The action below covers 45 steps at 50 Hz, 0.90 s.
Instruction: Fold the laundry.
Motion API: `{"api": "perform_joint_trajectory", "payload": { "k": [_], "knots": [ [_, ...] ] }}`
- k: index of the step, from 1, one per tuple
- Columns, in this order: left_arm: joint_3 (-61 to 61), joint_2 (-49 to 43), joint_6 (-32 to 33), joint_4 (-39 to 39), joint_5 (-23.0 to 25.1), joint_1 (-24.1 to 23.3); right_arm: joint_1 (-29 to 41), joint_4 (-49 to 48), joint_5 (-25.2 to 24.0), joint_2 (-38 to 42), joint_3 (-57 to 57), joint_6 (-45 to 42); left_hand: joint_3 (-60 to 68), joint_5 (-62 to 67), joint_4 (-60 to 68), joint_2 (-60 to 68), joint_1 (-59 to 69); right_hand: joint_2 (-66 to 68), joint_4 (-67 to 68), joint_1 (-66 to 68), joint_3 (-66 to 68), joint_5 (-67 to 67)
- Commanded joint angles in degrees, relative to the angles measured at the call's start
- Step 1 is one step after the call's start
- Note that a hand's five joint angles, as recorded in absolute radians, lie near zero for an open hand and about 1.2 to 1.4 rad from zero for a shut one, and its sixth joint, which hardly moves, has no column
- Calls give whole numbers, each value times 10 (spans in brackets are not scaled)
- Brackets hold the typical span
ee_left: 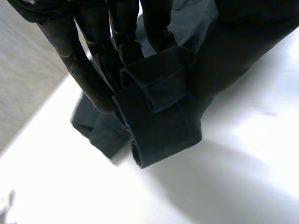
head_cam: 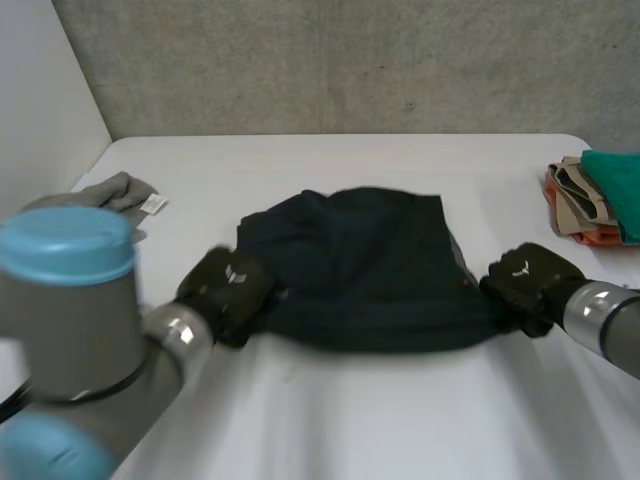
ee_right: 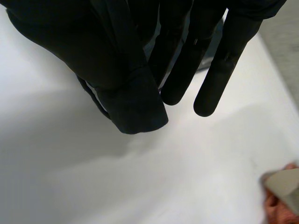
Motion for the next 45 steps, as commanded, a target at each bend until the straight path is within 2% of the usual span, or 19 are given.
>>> {"api": "perform_joint_trajectory", "payload": {
  "k": [1, 3, 7, 12, 16, 21, 25, 26, 28, 29, 31, 33, 35, 42, 45],
  "knots": [
    [-74, 130, -5, -174, 46, -6, -9, 200, -11, -68, 11, -76, 124, 151, 116, 119, 168, 131, 116, 168, 121, 116],
    [-74, 129, -5, -209, 58, -6, -9, 214, -23, -63, 9, -99, 124, 151, 116, 119, 168, 131, 116, 168, 121, 116],
    [-56, 84, -4, -187, 41, 3, 7, 187, -25, -37, 0, -88, 124, 151, 116, 119, 168, 131, 116, 168, 121, 116],
    [-13, 15, -5, -133, -1, 24, 44, 139, -25, -2, -13, -9, 124, 151, 116, 119, 168, 131, 116, 168, 121, 116],
    [54, -42, -5, -79, -7, 36, 71, 57, -18, 32, -53, 59, 124, 151, 116, 119, 168, 131, 116, 168, 121, 116],
    [201, -91, -12, 34, 5, 54, 105, -68, 26, 77, -181, 146, 124, 151, 116, 119, 168, 131, 116, 168, 121, 116],
    [321, -108, -28, 150, 12, 68, 116, -200, 77, 94, -301, 203, 124, 151, 116, 119, 168, 131, 116, 168, 121, 116],
    [364, -113, -38, 208, 11, 75, 119, -258, 91, 94, -334, 231, 124, 151, 116, 119, 168, 131, 116, 168, 121, 116],
    [397, -115, -54, 264, 7, 83, 121, -319, 99, 93, -357, 256, 124, 151, 116, 119, 168, 131, 116, 168, 121, 116],
    [420, -116, -73, 311, 3, 92, 123, -380, 101, 91, -373, 282, 124, 151, 116, 119, 168, 131, 116, 168, 121, 116],
    [437, -116, -92, 342, -4, 97, 123, -436, 105, 89, -380, 303, 124, 151, 116, 119, 168, 131, 116, 168, 121, 116],
    [449, -113, -120, 346, -9, 107, 127, -481, 110, 91, -389, 325, 124, 151, 116, 119, 168, 131, 116, 168, 121, 116],
    [451, -113, -131, 341, -8, 112, 127, -481, 110, 94, -396, 328, 124, 151, 116, 119, 168, 131, 116, 168, 121, 116],
    [390, -118, -148, 258, 21, 127, 145, -399, 103, 126, -399, 317, 124, 151, 116, 119, 168, 131, 116, 168, 121, 116],
    [303, -130, -149, 246, 33, 131, 151, -359, 94, 149, -363, 302, 124, 151, 116, 119, 168, 131, 116, 168, 121, 116]
  ]
}}
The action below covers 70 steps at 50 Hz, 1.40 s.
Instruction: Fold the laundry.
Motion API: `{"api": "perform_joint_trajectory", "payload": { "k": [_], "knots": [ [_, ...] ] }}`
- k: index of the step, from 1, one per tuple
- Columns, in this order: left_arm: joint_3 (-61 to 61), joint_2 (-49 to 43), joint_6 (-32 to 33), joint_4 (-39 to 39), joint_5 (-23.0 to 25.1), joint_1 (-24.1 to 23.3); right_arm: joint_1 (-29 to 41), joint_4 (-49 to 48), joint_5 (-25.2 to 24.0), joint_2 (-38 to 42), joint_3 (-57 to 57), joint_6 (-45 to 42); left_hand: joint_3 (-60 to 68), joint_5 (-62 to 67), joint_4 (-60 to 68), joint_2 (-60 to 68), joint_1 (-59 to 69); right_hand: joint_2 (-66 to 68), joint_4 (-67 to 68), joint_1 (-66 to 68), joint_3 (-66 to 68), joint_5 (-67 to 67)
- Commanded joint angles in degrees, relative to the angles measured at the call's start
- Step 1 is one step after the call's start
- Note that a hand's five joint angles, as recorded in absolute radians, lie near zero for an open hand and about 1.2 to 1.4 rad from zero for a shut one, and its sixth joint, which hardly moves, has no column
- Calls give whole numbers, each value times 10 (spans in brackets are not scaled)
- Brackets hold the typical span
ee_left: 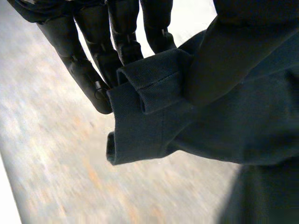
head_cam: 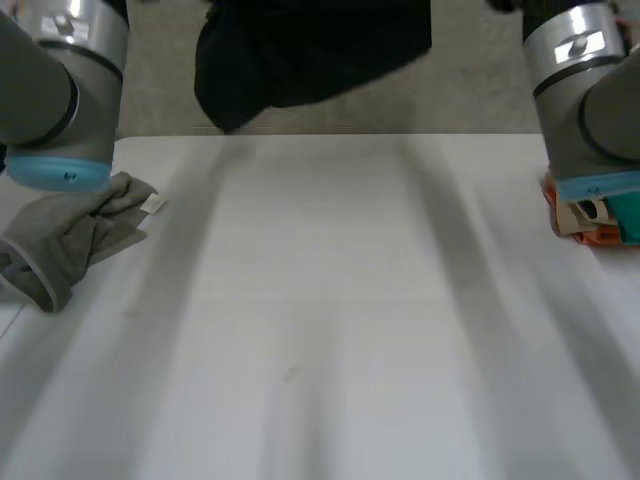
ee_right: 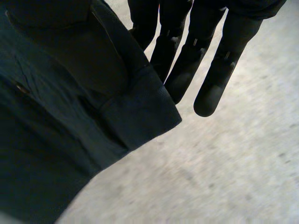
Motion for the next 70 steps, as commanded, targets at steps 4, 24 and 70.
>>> {"api": "perform_joint_trajectory", "payload": {
  "k": [4, 24, 70],
  "knots": [
    [-220, -38, -5, -35, 28, 3, 20, 104, -18, 67, 101, -46, 121, 135, 113, 116, 159, 131, 114, 168, 120, 111],
    [-465, 59, 45, -122, 14, -21, 13, 199, 8, 104, 285, -136, -332, -318, -339, -337, -293, 131, 114, 168, 120, 111],
    [-434, 77, 52, -110, 2, -8, 9, 201, 3, 40, 331, -152, 121, 135, 113, 116, 159, 131, 114, 168, 120, 111]
  ]
}}
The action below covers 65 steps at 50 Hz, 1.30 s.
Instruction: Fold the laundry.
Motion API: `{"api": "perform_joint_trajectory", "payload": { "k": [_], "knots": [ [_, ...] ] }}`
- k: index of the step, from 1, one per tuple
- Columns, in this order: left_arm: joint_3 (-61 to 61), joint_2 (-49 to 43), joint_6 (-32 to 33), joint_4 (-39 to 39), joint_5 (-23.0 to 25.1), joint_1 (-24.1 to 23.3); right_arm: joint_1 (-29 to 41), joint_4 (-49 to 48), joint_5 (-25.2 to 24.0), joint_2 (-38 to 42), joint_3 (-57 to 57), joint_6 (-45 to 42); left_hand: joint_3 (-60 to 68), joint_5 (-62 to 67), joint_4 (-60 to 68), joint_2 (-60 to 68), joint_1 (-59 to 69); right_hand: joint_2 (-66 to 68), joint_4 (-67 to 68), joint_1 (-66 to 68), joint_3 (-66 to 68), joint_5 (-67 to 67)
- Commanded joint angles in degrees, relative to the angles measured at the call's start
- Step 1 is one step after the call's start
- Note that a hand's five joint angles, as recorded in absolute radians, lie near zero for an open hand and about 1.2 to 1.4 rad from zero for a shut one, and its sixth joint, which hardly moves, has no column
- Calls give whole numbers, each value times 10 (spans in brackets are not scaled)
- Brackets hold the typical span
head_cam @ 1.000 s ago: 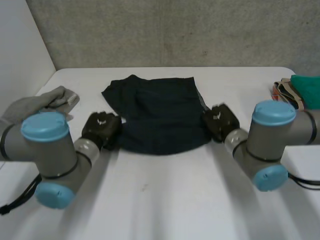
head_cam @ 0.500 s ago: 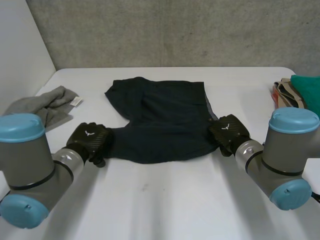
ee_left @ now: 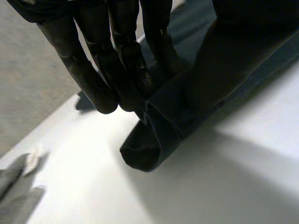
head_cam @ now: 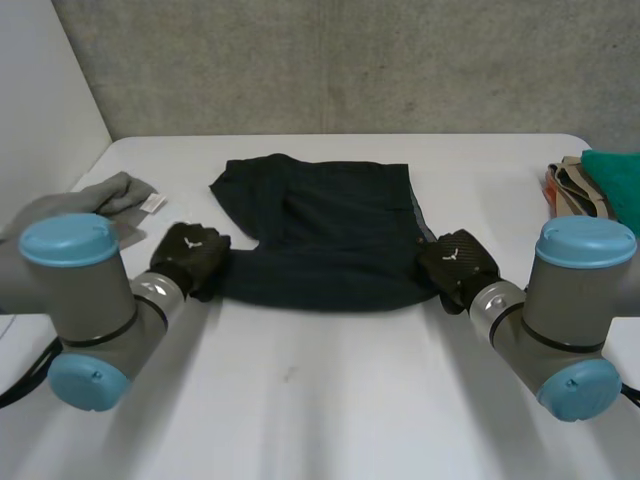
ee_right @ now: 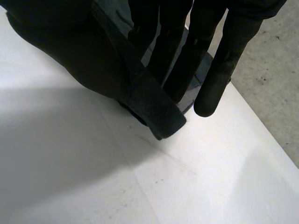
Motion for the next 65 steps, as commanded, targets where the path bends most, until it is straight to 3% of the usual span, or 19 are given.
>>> {"api": "perform_joint_trajectory", "payload": {
  "k": [1, 6, 7, 14, 20, 26, 36, 41, 43, 46, 50, 54, 59, 62, 65],
  "knots": [
    [-60, 148, -49, -55, -40, -26, 3, 29, 14, -26, 1, -31, 120, 152, 116, 118, 172, 128, 114, 168, 120, 111],
    [-113, 233, -53, -166, -36, -29, 4, 120, 19, -73, 17, -87, 120, 152, 116, 118, 172, 128, 114, 168, 120, 111],
    [-129, 253, -44, -218, -29, -28, 2, 156, 16, -92, 26, -111, 120, 152, 116, 118, 172, 128, 114, 168, 120, 111],
    [-184, 290, 0, -396, -3, -29, -17, 311, 9, -178, 83, -213, 120, 152, 116, 118, 172, 128, 114, 168, 120, 111],
    [-177, 290, 30, -459, 0, -41, -26, 418, -5, -208, 97, -265, 120, 152, 116, 118, 172, 128, 114, 168, 120, 111],
    [-89, 253, 18, -384, 0, -38, -35, 398, -34, -175, 41, -241, 120, 152, 116, 118, 172, 128, 114, 168, 120, 111],
    [151, 50, -5, -198, -39, -36, -46, 292, 9, -36, -134, -67, 120, 152, 116, 118, 172, 128, 114, 168, 120, 111],
    [217, -9, -3, -268, -73, -40, -38, 287, 20, -1, -145, -66, 120, 152, 116, 118, 172, 128, 114, 168, 120, 111],
    [221, -5, -6, -315, -74, -41, -34, 280, 17, -5, -136, -72, 120, 152, 116, 118, 172, 128, 114, 168, 120, 111],
    [230, -6, -4, -318, -65, -43, -32, 236, 11, -9, -142, -74, 120, 152, 116, 118, 172, 128, 114, 168, 120, 111],
    [282, -12, 5, -218, -53, -38, -27, 101, 12, -7, -188, -69, 120, 152, 116, 118, 172, 128, 114, 168, 120, 111],
    [349, 5, 3, -71, -64, -20, -19, -51, 34, 1, -260, -37, 120, 152, 116, 118, 172, 128, 114, 168, 120, 111],
    [392, 59, -57, 129, -62, -6, -12, -229, 59, -24, -316, 42, 120, 152, 116, 118, 172, 128, 114, 168, 120, 111],
    [400, 81, -86, 146, -53, -8, -7, -270, 51, -49, -329, 82, 120, 152, 116, 118, 172, 128, 114, 168, 120, 111],
    [400, 90, -94, 113, -43, -9, -4, -235, 43, -43, -347, 93, 120, 152, 116, 118, 172, 128, 114, 168, 120, 111]
  ]
}}
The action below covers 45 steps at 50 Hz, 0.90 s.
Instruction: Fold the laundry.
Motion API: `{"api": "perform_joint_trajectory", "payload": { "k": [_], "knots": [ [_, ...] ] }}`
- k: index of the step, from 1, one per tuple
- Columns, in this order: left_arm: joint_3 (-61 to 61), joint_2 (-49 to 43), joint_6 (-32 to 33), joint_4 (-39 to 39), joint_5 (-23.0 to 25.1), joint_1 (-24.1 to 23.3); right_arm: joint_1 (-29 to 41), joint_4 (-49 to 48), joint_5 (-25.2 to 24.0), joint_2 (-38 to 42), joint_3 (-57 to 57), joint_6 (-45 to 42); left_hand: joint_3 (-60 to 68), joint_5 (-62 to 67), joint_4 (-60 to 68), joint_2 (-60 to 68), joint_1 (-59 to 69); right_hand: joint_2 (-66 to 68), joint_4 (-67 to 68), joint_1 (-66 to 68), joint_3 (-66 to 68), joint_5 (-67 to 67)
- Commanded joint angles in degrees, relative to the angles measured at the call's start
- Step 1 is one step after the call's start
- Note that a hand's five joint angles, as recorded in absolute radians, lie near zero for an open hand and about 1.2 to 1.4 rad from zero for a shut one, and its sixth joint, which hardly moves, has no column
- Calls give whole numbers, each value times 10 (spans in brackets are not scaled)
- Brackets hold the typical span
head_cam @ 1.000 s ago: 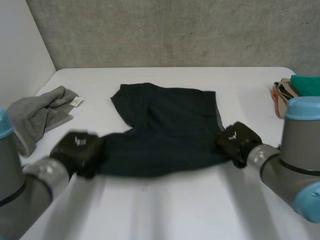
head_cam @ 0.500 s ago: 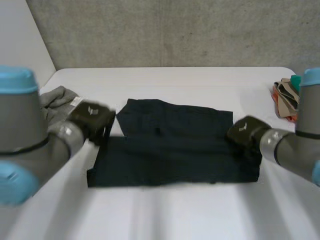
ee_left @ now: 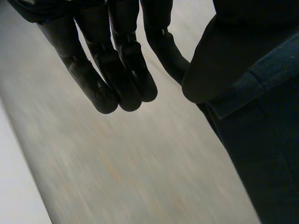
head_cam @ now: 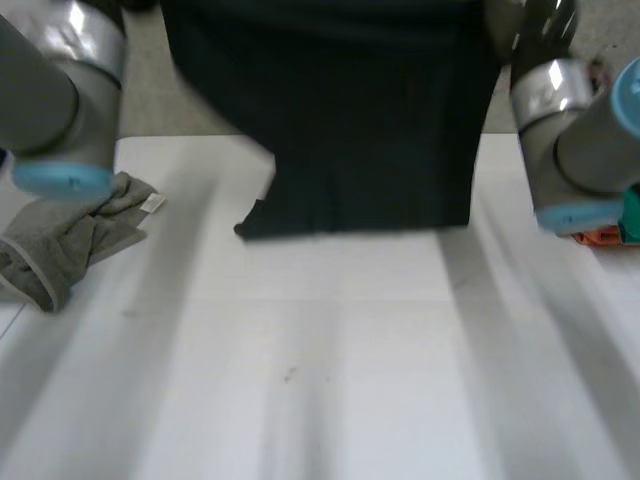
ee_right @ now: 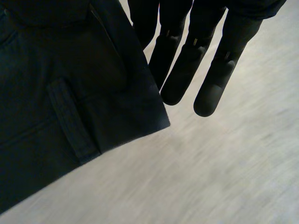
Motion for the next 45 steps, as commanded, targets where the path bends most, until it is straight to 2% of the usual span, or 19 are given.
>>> {"api": "perform_joint_trajectory", "payload": {
  "k": [1, 4, 9, 17, 23, 26, 30, 39, 45],
  "knots": [
    [11, 45, -53, 5, 23, 3, 10, -24, -9, -19, -43, 66, 118, 126, 113, 115, 162, 128, 114, 168, 120, 111],
    [-21, 49, -53, -37, 20, 8, 11, 26, -10, -10, -51, 65, 118, 126, 113, 115, 162, 128, 114, 168, 120, 111],
    [-120, 63, -55, -57, 8, 17, 10, 65, -17, 4, -28, 64, 118, 126, 113, 115, 162, 128, 114, 168, 120, 111],
    [-349, 67, -51, -58, 8, -13, 6, 93, -64, 41, 117, 35, 118, 126, 113, 115, 162, 128, 114, 168, 120, 111],
    [-452, 60, -42, -78, 13, -29, 1, 130, -92, 61, 211, -20, 118, 126, 113, 115, 162, 128, 114, 168, 120, 111],
    [-487, 71, -39, -113, 14, -28, -16, 161, -99, 55, 251, -49, 118, 126, 113, 115, 162, 128, 114, 168, 120, 111],
    [-510, 111, -33, -186, 23, -33, -26, 227, -100, 22, 287, -85, 118, 126, 113, 115, 162, 128, 114, 168, 120, 111],
    [-546, 211, 4, -393, 66, -46, -44, 442, -103, -91, 337, -162, 118, 126, 113, 115, 162, 128, 114, 168, 120, 111],
    [-560, 250, 55, -531, 63, -77, -65, 599, -104, -145, 371, -231, 118, 126, 113, 115, 162, 128, 114, 168, 120, 111]
  ]
}}
